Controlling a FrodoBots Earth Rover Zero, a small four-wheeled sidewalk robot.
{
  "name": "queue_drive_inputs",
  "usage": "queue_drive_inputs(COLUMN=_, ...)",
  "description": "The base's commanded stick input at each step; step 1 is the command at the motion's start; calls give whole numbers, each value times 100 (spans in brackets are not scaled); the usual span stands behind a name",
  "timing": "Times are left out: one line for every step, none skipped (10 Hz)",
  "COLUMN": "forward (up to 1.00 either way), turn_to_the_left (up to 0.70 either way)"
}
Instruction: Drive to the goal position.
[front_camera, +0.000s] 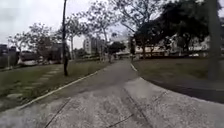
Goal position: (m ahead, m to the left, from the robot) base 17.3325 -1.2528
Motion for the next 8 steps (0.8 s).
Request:
queue_drive_inputs(forward=85, turn_to_the_left=0)
queue_drive_inputs(forward=85, turn_to_the_left=0)
queue_drive_inputs(forward=85, turn_to_the_left=0)
queue_drive_inputs(forward=85, turn_to_the_left=0)
queue_drive_inputs(forward=85, turn_to_the_left=0)
queue_drive_inputs(forward=85, turn_to_the_left=0)
queue_drive_inputs(forward=85, turn_to_the_left=-8)
queue_drive_inputs(forward=85, turn_to_the_left=-22)
